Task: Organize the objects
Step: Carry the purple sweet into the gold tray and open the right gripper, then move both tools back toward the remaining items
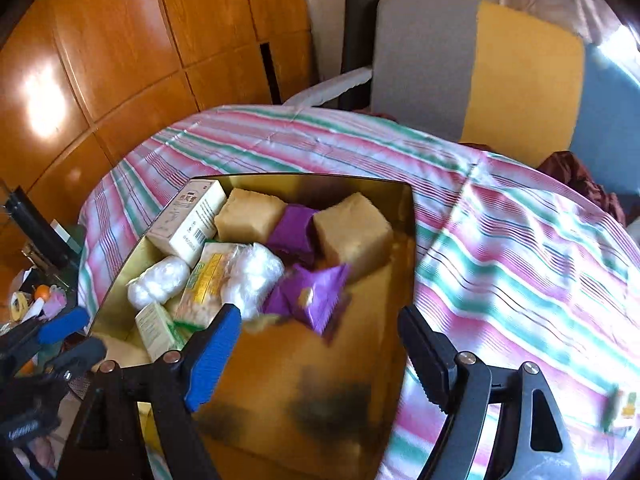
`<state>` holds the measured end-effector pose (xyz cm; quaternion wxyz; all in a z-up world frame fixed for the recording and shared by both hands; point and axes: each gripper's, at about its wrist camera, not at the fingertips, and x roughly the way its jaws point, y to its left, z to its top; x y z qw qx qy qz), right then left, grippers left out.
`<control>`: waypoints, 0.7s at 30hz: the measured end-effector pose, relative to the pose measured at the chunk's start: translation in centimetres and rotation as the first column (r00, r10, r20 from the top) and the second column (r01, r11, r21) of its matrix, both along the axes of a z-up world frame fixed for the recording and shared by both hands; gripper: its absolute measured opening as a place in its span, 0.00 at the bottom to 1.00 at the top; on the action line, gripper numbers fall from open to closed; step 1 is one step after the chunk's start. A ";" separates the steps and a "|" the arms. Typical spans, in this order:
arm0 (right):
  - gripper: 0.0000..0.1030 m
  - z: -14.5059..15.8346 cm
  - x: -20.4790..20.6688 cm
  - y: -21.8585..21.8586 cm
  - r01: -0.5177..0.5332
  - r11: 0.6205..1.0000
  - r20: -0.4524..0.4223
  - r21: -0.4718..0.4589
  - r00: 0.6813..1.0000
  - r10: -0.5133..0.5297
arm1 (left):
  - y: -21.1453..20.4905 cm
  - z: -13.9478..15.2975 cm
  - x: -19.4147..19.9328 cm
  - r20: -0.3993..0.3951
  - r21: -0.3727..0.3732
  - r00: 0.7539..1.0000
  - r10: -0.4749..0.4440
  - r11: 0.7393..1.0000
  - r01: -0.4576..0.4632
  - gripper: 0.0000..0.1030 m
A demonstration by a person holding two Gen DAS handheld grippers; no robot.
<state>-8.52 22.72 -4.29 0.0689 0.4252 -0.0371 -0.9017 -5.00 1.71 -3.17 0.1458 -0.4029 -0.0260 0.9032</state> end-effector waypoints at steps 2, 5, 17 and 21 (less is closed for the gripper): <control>0.83 0.4 1.7 1.2 0.026 1.000 -0.014 -0.010 1.000 -0.026 | 0.6 0.3 0.4 -0.007 -0.009 1.000 -0.017 1.000 0.017 0.55; 0.84 0.8 4.4 3.7 0.084 0.996 -0.024 -0.018 0.996 -0.085 | 1.7 0.6 0.8 -0.012 -0.015 0.999 -0.044 0.999 0.044 0.55; 0.85 0.8 13.6 16.3 0.400 0.916 0.020 0.004 0.916 -0.400 | 7.4 1.4 3.1 -0.038 -0.069 0.978 -0.207 0.976 0.204 0.55; 0.85 1.2 16.6 21.2 0.518 0.855 0.041 -0.012 0.855 -0.518 | 10.0 1.4 4.0 -0.039 -0.073 0.957 -0.287 0.956 0.284 0.55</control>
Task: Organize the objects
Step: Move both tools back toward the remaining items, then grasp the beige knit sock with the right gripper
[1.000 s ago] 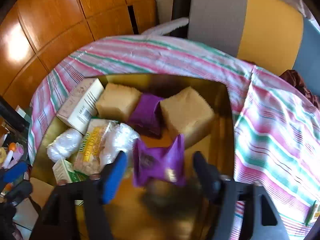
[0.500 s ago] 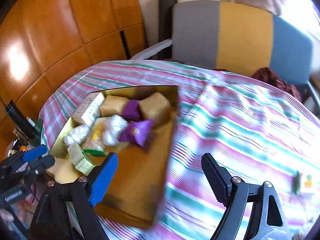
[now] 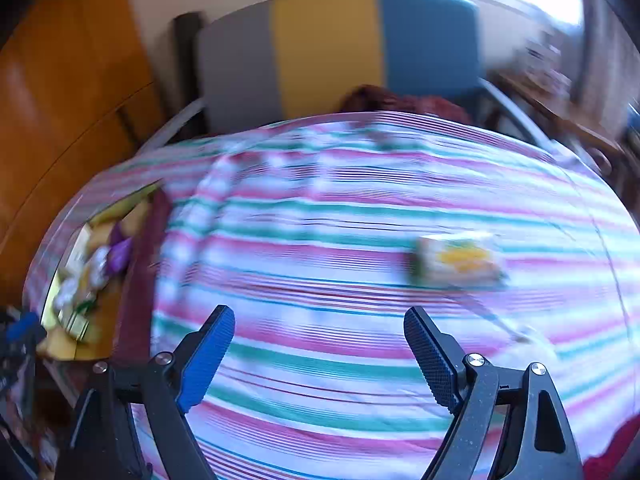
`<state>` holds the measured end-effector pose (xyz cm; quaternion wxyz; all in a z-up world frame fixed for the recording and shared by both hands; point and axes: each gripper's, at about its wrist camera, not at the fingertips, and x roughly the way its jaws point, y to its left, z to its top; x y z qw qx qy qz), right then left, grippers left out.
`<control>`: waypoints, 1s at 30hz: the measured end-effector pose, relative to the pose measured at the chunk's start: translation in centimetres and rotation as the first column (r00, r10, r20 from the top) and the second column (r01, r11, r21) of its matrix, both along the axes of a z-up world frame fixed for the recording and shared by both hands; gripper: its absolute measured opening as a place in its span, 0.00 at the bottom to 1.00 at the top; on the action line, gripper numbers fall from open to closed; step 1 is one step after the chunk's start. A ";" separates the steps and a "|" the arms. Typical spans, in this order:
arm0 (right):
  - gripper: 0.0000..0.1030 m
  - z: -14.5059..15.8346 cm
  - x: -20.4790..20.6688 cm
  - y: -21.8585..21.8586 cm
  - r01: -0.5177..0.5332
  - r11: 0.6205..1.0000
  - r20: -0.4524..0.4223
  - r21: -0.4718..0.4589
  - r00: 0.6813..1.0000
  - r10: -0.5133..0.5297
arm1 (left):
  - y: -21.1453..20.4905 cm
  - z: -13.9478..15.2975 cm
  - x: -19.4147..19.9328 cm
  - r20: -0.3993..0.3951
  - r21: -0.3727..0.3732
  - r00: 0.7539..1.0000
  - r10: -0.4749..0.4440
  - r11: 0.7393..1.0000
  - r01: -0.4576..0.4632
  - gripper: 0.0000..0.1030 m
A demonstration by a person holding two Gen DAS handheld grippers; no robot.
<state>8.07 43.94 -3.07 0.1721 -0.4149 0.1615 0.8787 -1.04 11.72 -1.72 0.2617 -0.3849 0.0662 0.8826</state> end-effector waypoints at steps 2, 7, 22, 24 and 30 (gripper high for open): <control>0.87 0.2 1.3 1.9 0.058 0.998 0.019 0.004 0.998 -0.058 | 1.1 0.1 0.2 0.000 0.001 1.000 -0.030 1.000 0.030 0.55; 0.88 0.6 4.5 6.6 0.184 0.983 0.065 -0.013 0.981 -0.183 | 3.8 -0.1 1.1 0.010 0.003 0.993 -0.116 0.993 0.116 0.55; 0.93 -3.9 7.4 13.2 0.387 0.903 0.287 -0.185 0.900 -0.326 | 7.5 -0.7 2.9 0.033 -0.004 0.972 -0.231 0.973 0.231 0.55; 0.93 -5.0 6.7 13.2 0.398 0.893 0.307 -0.210 0.894 -0.326 | 7.7 -0.7 3.0 0.030 -0.009 0.970 -0.241 0.970 0.241 0.55; 0.57 -8.0 4.0 11.6 0.332 0.926 0.342 -0.177 0.903 -0.259 | 8.9 0.1 3.6 -0.003 -0.022 0.964 -0.265 0.964 0.265 0.55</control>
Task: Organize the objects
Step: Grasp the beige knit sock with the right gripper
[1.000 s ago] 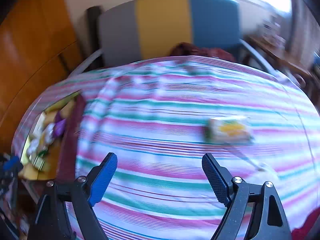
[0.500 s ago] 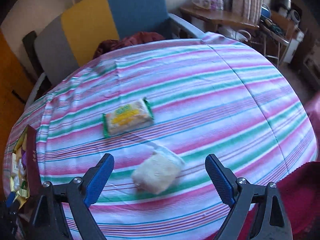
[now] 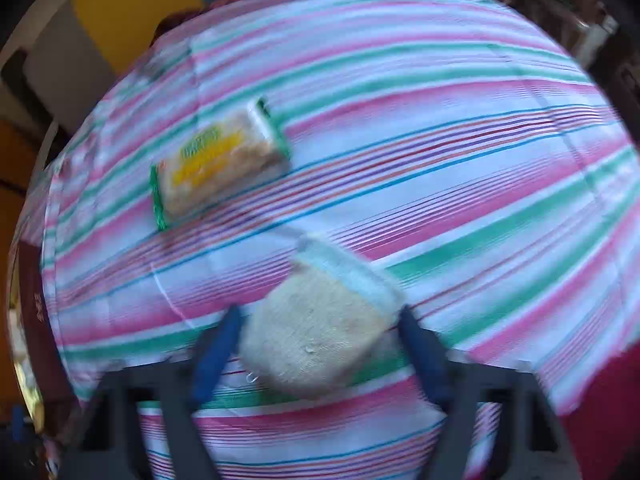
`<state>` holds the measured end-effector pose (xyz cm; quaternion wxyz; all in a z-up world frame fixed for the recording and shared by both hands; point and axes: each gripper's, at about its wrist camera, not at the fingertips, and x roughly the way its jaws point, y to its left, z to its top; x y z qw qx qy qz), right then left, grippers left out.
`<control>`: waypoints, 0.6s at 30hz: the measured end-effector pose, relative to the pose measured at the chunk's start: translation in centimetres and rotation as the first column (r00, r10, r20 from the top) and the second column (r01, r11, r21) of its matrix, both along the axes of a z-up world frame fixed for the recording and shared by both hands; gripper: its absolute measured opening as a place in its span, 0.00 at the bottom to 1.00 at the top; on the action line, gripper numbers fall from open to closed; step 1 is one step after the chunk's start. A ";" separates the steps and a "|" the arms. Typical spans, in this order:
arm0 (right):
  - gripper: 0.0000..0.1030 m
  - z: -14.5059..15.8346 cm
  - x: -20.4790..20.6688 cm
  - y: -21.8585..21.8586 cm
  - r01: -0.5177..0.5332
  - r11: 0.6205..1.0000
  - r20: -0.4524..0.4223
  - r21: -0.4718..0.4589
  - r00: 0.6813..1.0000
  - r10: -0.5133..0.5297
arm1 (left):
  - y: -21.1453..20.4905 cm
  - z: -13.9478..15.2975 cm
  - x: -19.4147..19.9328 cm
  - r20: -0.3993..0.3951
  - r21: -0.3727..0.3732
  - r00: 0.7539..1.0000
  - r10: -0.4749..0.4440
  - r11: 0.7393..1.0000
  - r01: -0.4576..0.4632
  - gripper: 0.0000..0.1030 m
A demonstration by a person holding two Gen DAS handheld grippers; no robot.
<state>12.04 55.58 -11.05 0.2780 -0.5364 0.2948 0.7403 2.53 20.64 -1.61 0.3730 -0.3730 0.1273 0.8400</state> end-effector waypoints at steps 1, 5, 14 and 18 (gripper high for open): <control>0.57 0.2 -0.3 -0.5 -0.022 0.999 -0.003 0.029 1.000 0.022 | 0.2 0.1 0.0 -0.006 0.000 1.000 -0.003 1.000 0.003 0.55; 0.56 0.5 -0.1 -1.2 -0.021 0.998 -0.039 0.060 0.999 0.024 | 1.0 0.6 0.1 -0.019 -0.003 1.000 -0.012 1.000 0.012 0.55; 0.56 2.1 2.2 0.5 0.131 0.989 -0.137 0.071 0.983 -0.120 | 2.8 0.0 0.0 -0.018 -0.044 0.999 -0.026 0.999 0.025 0.55; 0.56 2.3 2.0 0.4 0.129 0.989 -0.146 0.079 0.982 -0.116 | 3.3 -0.4 0.0 -0.012 -0.061 0.999 -0.033 0.998 0.032 0.55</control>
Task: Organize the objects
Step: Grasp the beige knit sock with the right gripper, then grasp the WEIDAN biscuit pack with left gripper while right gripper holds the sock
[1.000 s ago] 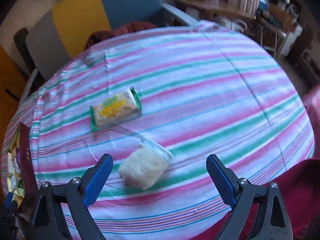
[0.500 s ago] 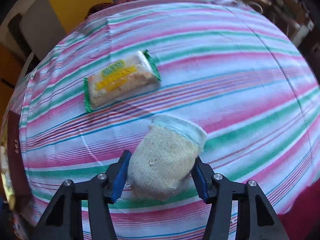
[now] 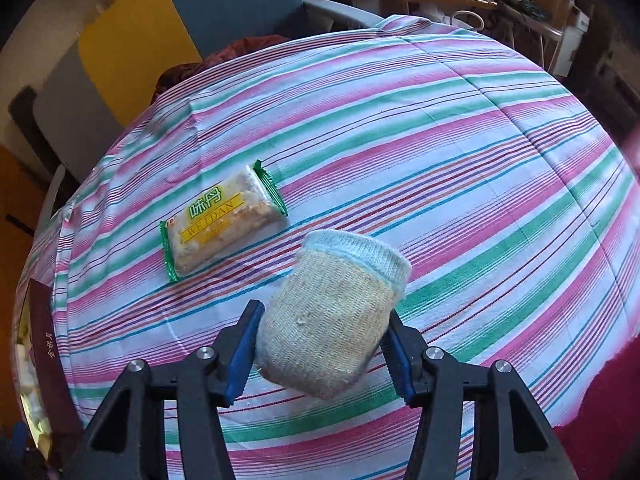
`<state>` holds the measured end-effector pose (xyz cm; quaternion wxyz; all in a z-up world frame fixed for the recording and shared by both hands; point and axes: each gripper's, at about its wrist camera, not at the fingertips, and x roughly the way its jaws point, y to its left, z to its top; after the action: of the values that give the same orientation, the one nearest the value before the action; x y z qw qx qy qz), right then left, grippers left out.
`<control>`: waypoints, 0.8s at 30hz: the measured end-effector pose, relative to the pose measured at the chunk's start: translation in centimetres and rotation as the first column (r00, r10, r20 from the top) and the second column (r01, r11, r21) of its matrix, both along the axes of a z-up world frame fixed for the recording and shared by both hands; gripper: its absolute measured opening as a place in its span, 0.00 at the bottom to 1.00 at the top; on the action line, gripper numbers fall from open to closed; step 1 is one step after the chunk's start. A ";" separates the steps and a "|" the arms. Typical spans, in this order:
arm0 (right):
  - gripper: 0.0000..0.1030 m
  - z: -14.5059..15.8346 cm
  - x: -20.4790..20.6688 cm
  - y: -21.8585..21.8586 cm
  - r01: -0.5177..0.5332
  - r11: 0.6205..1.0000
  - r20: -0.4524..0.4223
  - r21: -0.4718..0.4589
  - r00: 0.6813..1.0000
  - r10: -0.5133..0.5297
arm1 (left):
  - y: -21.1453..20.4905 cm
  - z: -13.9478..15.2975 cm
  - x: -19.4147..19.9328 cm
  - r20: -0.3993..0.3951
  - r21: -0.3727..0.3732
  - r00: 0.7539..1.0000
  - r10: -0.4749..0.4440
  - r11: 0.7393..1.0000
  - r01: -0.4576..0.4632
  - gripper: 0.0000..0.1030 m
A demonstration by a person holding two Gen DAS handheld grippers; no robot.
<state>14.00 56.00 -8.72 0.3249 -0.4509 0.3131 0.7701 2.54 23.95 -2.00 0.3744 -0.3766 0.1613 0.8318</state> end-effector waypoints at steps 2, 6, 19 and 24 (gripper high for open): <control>0.56 0.1 0.2 0.0 0.008 1.000 -0.008 0.001 1.000 -0.008 | 0.4 -0.2 0.0 0.002 -0.008 1.000 -0.006 1.000 0.006 0.55; 0.56 0.4 0.4 0.7 0.029 1.000 -0.040 0.003 0.999 -0.029 | 1.4 -0.5 0.0 0.017 -0.018 1.000 -0.025 1.000 0.025 0.55; 0.56 2.5 2.5 2.6 0.147 0.989 -0.191 0.025 0.972 -0.140 | 9.3 -1.0 -1.4 0.050 -0.054 0.985 -0.167 0.984 0.170 0.55; 0.56 2.5 3.2 3.1 0.176 0.984 -0.243 -0.021 0.954 -0.175 | 14.8 -2.0 -1.8 0.020 -0.116 0.959 -0.283 0.952 0.283 0.55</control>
<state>17.24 59.13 -6.26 0.3513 -0.3231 0.3891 0.7879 0.70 38.79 -4.00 0.4671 -0.3725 0.2619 0.7580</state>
